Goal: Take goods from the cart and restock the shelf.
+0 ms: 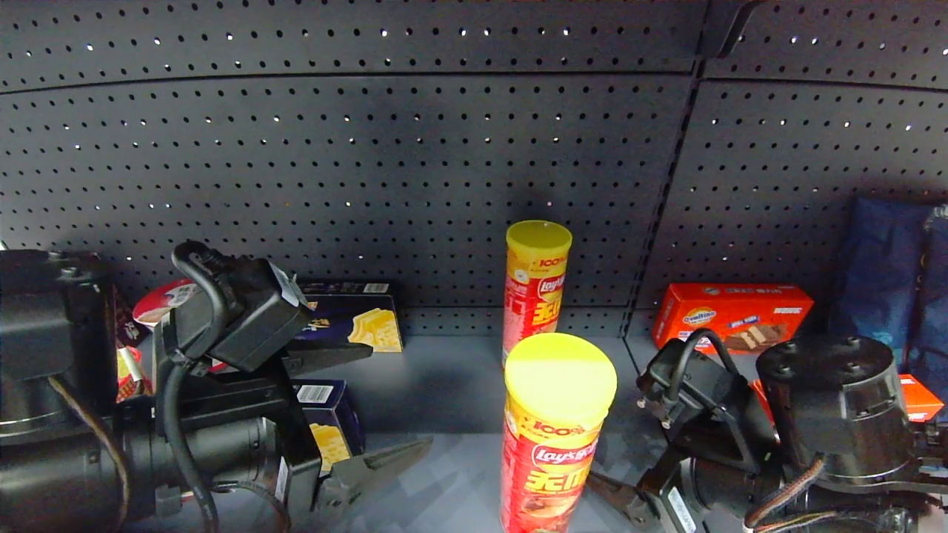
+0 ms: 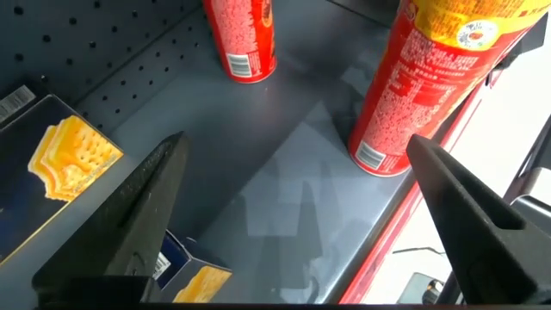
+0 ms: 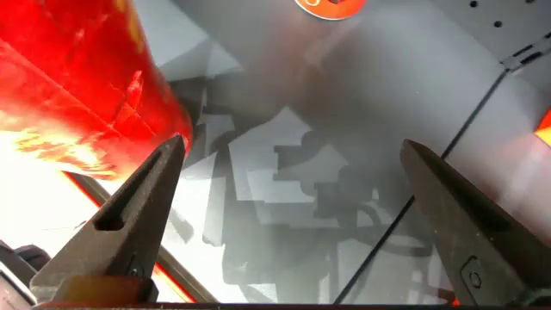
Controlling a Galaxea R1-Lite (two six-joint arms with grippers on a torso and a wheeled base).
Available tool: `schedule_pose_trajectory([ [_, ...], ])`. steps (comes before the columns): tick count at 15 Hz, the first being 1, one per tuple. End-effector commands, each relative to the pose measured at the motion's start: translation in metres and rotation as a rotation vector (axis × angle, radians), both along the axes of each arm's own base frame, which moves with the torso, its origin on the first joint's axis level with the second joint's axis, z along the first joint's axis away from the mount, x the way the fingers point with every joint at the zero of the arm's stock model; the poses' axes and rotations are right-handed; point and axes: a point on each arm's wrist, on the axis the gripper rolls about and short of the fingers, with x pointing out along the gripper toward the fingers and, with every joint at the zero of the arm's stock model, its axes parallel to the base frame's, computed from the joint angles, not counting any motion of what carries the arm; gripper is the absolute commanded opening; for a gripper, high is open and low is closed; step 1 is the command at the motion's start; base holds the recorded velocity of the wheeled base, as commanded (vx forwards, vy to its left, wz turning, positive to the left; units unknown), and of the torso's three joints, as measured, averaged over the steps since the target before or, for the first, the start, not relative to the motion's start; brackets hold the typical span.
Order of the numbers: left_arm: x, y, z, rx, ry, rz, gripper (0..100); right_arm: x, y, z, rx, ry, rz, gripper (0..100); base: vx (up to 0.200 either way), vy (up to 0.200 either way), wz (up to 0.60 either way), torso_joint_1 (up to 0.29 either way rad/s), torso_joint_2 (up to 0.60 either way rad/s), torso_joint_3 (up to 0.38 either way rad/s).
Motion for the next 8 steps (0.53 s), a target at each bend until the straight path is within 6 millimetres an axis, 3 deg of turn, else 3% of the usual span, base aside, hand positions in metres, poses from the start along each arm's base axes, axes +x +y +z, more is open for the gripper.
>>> schedule_pose_trajectory([
  [1, 0.0007, 0.0002, 0.0000, 0.000, 0.000, 0.002, 100, -0.0008, 0.0021, -0.0018, -0.006, 0.005, 0.009, 100, 0.000, 0.000, 0.00, 0.000, 0.00, 0.000],
  [8, 0.0029, -0.0005, -0.0033, 0.008, 0.012, 0.005, 100, -0.0024, 0.0059, -0.0035, -0.009, 0.010, 0.027, 100, 0.000, 0.000, 0.00, 0.000, 0.00, 0.000],
])
